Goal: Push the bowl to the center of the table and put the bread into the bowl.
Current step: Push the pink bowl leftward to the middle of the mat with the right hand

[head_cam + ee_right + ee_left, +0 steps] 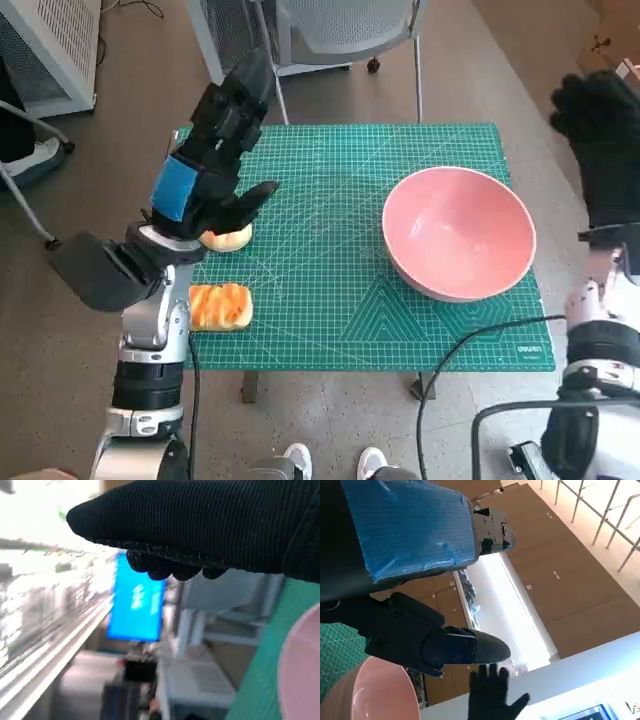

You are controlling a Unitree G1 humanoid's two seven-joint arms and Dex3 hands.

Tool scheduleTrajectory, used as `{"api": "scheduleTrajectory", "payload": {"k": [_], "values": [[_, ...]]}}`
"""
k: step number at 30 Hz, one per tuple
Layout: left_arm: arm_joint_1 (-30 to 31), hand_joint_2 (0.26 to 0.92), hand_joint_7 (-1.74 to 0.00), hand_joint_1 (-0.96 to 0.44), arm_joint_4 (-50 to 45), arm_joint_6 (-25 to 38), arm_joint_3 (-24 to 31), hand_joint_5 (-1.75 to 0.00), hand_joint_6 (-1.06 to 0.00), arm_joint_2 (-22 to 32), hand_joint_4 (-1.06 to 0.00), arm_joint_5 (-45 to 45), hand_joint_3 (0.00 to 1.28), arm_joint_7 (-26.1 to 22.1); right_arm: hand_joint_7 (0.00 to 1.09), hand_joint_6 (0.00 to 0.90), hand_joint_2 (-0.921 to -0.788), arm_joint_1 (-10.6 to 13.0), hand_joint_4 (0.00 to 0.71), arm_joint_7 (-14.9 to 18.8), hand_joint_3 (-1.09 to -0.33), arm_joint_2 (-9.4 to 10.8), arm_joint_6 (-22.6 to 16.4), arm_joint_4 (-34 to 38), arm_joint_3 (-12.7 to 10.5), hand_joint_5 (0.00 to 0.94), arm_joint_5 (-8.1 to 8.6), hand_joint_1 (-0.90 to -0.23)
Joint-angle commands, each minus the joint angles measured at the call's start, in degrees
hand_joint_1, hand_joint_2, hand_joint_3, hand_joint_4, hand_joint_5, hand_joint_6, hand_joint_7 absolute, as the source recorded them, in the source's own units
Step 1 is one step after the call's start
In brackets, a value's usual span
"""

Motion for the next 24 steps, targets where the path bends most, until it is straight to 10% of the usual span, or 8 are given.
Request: {"api": "scheduleTrajectory", "payload": {"k": [1,24], "values": [[-0.38,0.921,-0.29,-0.53,0.29,-0.62,-0.04,0.00,0.00,0.06,0.00,0.16,0.27,0.07,0.00,0.370,-0.921,0.97,0.279,-4.24,-0.754,-0.29,3.71,2.30,0.07,0.000,-2.19,-0.634],[0.52,0.921,-0.29,-0.52,-1.30,0.58,0.45,0.00,0.00,0.76,0.00,-0.11,0.28,0.23,0.02,0.409,-0.921,4.33,0.282,-13.23,-0.767,2.05,16.68,4.47,-2.26,0.007,-4.61,-0.587]]}}
